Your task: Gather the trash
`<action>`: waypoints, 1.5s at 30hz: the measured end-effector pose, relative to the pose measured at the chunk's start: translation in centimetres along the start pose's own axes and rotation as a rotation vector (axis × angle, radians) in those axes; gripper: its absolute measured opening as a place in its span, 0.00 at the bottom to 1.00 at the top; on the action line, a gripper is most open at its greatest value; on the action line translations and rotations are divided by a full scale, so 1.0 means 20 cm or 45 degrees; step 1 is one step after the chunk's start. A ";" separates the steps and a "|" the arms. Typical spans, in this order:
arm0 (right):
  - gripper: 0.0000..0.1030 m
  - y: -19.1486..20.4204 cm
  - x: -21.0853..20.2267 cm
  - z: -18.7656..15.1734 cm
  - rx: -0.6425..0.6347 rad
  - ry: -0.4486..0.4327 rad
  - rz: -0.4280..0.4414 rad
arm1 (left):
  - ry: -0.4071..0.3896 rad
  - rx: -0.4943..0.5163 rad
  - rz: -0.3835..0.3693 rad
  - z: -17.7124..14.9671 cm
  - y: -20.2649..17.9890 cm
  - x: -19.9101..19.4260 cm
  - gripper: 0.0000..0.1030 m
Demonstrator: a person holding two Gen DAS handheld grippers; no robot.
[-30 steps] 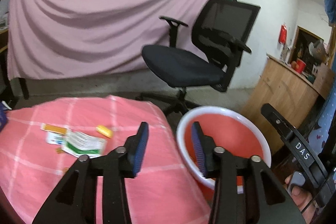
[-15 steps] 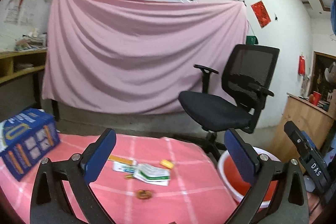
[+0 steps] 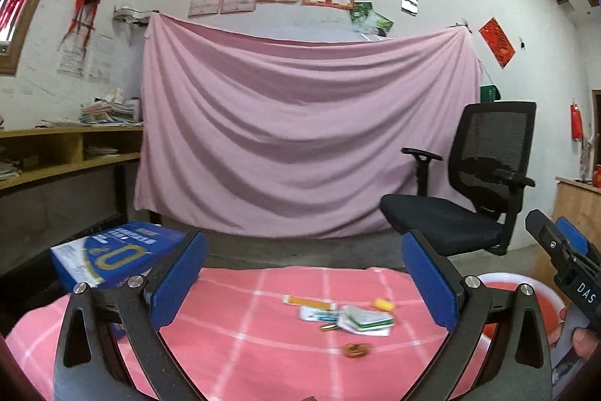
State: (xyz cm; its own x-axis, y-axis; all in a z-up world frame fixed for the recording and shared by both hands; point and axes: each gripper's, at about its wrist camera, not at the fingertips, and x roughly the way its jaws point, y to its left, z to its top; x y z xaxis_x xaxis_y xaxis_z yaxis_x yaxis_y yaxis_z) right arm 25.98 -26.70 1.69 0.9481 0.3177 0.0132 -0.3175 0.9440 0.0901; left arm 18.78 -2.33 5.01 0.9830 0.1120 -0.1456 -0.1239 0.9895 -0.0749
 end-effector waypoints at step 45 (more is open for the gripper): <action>0.74 0.07 0.62 -0.35 -0.076 0.874 0.138 | 0.953 0.146 -0.403 -0.37 -0.11 0.60 0.51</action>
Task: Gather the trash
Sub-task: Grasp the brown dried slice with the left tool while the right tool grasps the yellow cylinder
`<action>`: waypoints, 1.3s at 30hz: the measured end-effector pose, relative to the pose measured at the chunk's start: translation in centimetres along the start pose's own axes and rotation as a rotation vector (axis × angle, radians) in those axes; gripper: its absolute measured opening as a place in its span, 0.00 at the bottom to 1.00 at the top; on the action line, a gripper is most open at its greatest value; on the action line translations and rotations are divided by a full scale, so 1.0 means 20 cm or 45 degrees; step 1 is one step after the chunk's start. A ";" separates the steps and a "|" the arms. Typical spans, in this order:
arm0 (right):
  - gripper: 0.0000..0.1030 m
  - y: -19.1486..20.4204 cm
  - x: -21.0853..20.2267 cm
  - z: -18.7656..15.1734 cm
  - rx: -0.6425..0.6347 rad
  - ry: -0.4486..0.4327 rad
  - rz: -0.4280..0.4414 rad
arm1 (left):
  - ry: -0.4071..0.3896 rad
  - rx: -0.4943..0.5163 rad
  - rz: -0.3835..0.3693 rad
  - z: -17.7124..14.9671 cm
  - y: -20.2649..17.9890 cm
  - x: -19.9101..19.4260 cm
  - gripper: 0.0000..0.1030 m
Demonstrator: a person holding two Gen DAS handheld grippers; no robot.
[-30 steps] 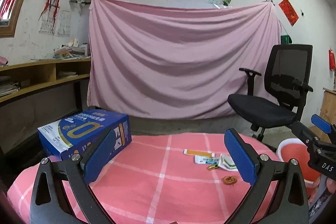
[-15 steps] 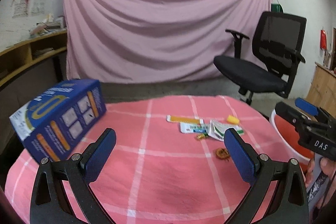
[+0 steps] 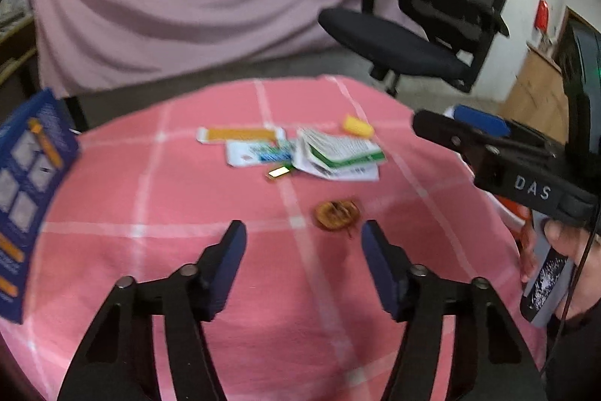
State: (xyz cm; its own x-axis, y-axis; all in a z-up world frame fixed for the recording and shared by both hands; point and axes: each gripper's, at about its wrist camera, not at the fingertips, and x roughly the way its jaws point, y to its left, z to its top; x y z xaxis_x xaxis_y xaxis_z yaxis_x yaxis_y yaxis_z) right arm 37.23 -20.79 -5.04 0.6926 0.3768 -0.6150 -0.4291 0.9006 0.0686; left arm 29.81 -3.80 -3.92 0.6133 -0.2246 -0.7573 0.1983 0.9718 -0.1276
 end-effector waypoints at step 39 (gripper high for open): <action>0.17 -0.07 0.39 0.05 0.106 0.340 0.295 | 0.004 -0.327 0.087 0.09 0.22 0.03 0.22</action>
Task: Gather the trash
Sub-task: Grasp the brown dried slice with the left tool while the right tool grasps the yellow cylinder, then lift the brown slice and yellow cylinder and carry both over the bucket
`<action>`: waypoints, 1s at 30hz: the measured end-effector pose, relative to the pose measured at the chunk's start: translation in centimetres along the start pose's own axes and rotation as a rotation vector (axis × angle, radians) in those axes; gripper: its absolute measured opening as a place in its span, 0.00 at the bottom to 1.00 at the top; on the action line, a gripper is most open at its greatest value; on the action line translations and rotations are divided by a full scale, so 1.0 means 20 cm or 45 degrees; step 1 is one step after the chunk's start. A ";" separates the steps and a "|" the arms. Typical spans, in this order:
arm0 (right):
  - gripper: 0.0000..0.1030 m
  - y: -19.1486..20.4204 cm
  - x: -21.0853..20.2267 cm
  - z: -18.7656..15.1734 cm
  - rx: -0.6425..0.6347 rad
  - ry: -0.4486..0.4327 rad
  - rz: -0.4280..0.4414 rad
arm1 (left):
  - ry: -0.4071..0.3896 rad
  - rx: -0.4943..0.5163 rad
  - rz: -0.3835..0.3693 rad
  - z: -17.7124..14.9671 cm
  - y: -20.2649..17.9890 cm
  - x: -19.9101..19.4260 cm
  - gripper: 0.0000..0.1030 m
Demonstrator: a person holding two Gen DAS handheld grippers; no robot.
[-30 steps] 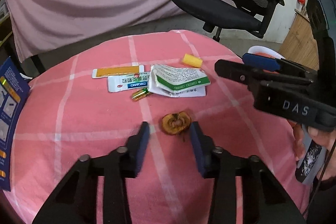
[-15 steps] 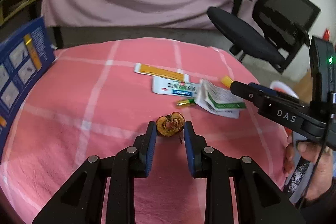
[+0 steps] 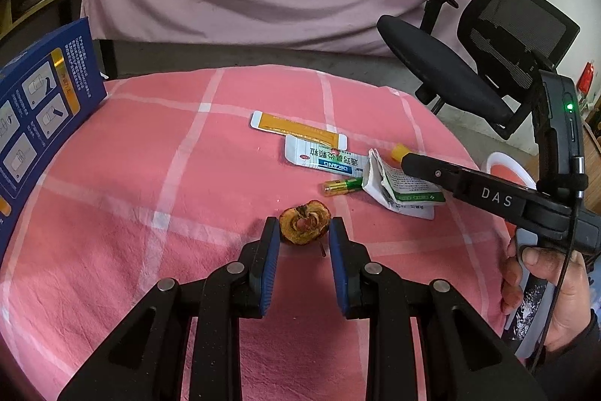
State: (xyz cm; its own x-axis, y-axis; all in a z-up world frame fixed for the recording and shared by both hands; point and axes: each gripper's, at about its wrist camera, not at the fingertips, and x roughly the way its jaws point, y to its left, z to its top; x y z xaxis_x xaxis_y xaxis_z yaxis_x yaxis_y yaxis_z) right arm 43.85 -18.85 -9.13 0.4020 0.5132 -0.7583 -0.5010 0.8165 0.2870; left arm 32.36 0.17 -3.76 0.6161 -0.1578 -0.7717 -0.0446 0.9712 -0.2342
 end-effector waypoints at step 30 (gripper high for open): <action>0.14 0.28 -0.79 -0.32 -0.288 -1.033 -0.212 | -0.756 0.168 0.001 -0.07 -0.30 -0.52 0.22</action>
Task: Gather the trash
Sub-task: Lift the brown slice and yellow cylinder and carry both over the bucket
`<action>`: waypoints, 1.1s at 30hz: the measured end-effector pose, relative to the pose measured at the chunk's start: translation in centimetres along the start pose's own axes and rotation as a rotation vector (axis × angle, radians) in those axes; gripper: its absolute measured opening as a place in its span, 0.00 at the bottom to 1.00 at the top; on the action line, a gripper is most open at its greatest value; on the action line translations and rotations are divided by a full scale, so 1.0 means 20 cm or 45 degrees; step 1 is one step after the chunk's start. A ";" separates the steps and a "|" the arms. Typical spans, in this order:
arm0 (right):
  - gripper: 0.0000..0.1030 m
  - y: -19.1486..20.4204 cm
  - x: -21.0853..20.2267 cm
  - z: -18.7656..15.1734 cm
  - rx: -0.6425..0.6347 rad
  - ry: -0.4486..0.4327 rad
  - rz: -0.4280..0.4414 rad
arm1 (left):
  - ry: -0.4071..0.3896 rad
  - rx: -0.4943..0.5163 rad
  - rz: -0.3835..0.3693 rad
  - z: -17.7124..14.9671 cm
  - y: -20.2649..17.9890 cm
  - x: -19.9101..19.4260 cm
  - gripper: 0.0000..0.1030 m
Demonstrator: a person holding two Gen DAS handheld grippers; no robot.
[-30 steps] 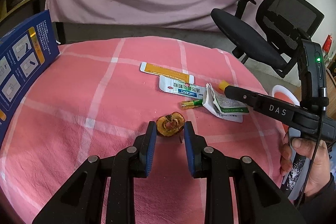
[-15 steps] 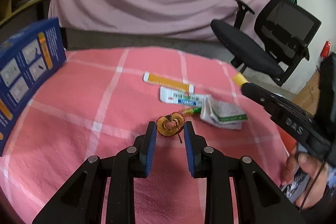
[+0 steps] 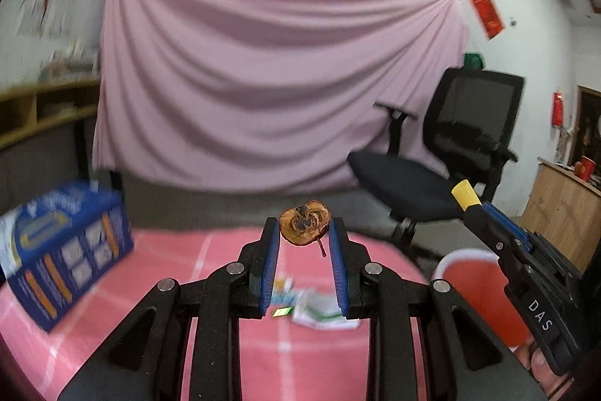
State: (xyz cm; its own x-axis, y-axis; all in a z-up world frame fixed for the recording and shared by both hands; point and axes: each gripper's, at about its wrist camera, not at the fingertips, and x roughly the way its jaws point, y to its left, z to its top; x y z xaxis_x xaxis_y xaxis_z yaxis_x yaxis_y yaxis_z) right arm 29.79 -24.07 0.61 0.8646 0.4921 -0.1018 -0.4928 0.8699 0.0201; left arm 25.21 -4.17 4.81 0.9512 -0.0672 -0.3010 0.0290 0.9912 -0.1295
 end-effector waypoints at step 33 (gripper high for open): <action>0.16 -0.82 -0.38 -0.09 0.399 0.023 -0.556 | 0.238 0.288 -0.510 -0.13 -1.07 0.39 0.22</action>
State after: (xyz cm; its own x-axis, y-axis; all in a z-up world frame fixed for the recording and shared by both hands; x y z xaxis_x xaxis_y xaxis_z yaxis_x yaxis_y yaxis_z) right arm 31.08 -42.20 -0.64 0.9794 0.0837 -0.1839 -0.0321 0.9631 0.2674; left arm 31.15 -26.28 2.75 0.7810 -0.4468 -0.4363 0.4666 0.8818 -0.0678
